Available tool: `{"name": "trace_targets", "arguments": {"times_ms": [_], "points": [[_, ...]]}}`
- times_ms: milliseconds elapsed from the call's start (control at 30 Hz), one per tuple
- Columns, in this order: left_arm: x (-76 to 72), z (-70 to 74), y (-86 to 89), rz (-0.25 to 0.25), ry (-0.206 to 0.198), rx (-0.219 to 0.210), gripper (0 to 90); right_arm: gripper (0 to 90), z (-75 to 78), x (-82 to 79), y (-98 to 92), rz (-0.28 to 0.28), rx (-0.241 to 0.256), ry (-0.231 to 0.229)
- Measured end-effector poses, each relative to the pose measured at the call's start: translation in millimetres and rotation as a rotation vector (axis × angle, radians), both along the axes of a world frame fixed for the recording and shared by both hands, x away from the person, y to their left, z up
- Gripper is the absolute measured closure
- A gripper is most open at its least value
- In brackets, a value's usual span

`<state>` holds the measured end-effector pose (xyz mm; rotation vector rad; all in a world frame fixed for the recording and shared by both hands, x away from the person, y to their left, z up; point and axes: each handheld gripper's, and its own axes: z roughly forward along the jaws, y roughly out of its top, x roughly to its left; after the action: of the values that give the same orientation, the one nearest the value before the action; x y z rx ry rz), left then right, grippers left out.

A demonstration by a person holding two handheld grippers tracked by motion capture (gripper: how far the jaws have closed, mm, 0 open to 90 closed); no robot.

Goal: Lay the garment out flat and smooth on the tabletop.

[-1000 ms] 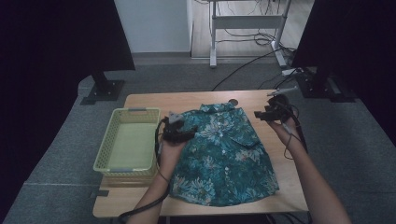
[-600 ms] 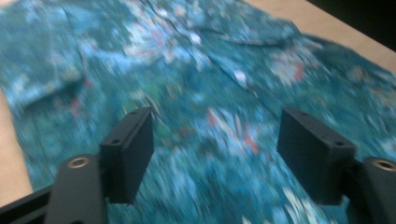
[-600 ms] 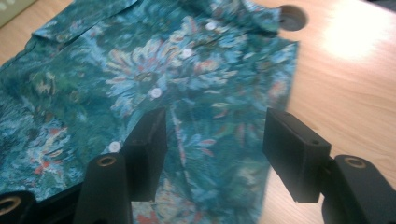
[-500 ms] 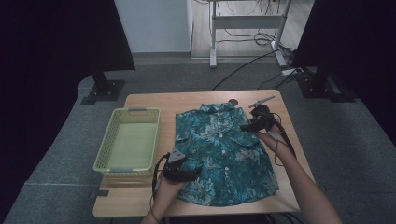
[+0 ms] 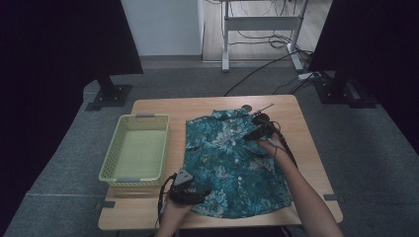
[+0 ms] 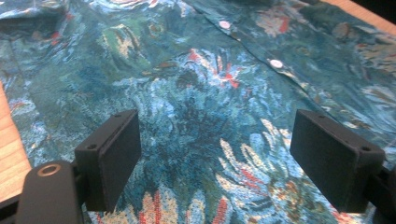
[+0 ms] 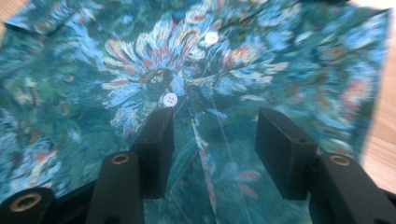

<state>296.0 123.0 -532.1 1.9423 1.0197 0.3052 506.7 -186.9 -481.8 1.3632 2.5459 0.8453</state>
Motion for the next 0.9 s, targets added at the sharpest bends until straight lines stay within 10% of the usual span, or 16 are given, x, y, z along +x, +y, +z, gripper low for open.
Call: {"name": "trace_targets", "arguments": {"times_ms": [333, 700, 900], "points": [[0.2, -5.2, 2.9, -0.006, 0.018, 0.032, 16.3, 54.1, -38.9, 12.1, 34.9, 0.033, -0.145, 0.043], [1.9, -9.4, 0.2, -0.029, 0.039, 0.055, 16.8, 87.4, -34.4, 18.7, 29.8, 0.029, -0.202, 0.031], [1.9, -10.0, 1.5, -0.023, 0.040, 0.046, 17.5, 88.3, -14.4, 19.0, 7.9, -0.033, -0.168, -0.019]]}}
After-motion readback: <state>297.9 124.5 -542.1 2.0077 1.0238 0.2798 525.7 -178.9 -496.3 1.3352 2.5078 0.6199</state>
